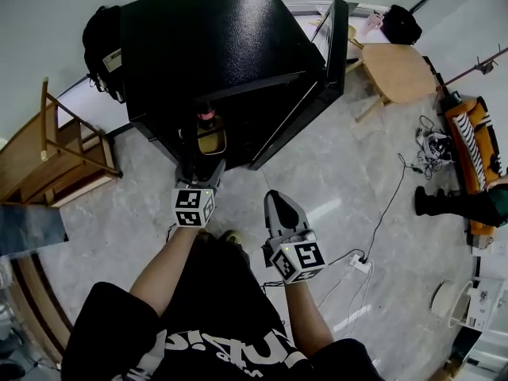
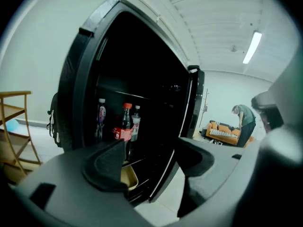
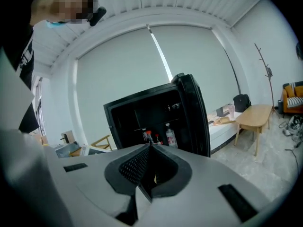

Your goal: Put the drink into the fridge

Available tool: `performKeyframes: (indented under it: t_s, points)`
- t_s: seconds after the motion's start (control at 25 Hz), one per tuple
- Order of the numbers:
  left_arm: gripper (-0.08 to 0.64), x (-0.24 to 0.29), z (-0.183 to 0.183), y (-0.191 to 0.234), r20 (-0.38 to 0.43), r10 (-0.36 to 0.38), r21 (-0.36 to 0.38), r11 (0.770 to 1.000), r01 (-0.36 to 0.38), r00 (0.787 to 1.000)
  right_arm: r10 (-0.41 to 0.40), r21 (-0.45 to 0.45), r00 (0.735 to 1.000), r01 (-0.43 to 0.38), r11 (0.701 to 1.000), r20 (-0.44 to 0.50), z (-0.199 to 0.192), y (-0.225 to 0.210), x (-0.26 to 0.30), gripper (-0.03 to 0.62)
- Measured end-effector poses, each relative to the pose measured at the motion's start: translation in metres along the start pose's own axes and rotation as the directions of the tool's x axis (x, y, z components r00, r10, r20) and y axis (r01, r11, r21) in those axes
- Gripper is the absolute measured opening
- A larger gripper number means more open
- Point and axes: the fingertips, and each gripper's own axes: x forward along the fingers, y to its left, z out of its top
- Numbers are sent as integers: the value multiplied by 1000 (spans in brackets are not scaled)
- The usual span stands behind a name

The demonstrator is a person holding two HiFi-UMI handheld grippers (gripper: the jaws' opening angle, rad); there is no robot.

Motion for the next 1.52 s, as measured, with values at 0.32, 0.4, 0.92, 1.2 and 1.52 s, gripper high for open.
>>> performKeyframes:
  t_s: [0.32, 0.4, 0.92, 1.2, 1.52]
  points:
    - [319, -88, 36, -37, -19, -60, -93, 994, 58, 998, 45, -5, 999, -45, 999, 5, 16, 21, -12, 25]
    - [318, -107, 50, -42, -4, -76, -82, 994, 76, 997, 60, -12, 998, -60, 998, -2, 16, 27, -14, 25]
    - [12, -199, 108, -24, 50, -128, -37, 991, 130, 991, 84, -91, 996, -87, 992, -38, 32, 39, -39, 25]
    - [8, -217, 120, -19, 50, -134, -42, 990, 136, 990, 46, -104, 999, -49, 993, -28, 38, 34, -47, 25]
    - [8, -205, 122, -30, 86, -163, 6, 987, 163, 983, 34, -129, 999, -32, 991, 11, 35, 38, -42, 25]
